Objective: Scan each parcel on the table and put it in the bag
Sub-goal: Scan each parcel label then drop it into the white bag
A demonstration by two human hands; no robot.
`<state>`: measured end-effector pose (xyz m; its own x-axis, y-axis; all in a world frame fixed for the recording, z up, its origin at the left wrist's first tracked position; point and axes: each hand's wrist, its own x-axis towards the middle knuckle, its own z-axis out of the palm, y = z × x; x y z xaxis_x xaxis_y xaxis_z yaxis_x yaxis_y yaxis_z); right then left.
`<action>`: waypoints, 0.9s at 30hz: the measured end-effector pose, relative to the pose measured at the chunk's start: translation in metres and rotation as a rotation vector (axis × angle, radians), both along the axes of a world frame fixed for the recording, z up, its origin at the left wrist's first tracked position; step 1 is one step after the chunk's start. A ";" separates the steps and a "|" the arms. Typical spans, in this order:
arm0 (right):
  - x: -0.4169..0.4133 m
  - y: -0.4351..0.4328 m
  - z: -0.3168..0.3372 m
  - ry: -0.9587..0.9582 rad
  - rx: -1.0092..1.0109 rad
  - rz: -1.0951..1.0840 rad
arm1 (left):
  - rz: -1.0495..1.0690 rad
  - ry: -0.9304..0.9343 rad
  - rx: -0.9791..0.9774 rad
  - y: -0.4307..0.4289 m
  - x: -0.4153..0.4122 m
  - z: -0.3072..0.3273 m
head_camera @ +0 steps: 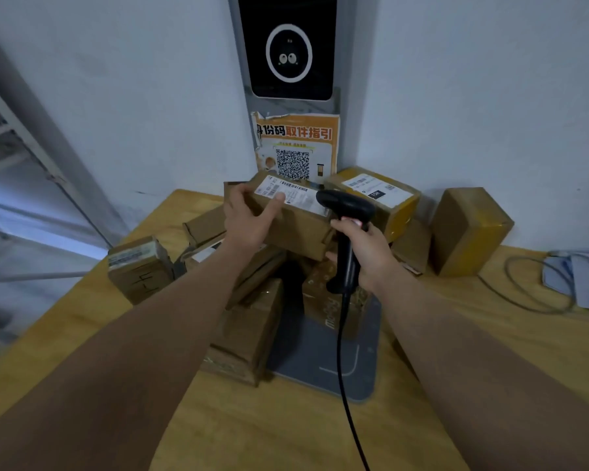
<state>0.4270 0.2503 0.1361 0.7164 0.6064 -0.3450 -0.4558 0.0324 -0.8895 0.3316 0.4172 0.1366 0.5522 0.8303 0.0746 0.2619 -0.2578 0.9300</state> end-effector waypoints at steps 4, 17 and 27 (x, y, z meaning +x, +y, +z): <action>-0.009 -0.012 0.009 -0.025 0.018 -0.074 | 0.055 -0.157 -0.114 -0.020 -0.003 0.013; -0.095 -0.123 0.013 -0.115 0.061 -0.203 | -0.139 -0.284 -0.369 -0.114 -0.068 0.042; -0.133 -0.197 0.022 -0.314 -0.239 -0.249 | -0.279 -0.123 -0.442 -0.149 -0.121 0.042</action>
<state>0.2944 0.0530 0.1580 0.9221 0.3328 -0.1975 -0.1680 -0.1155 -0.9790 0.2109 0.2679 0.1781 0.7659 0.6198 -0.1709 0.1220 0.1209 0.9851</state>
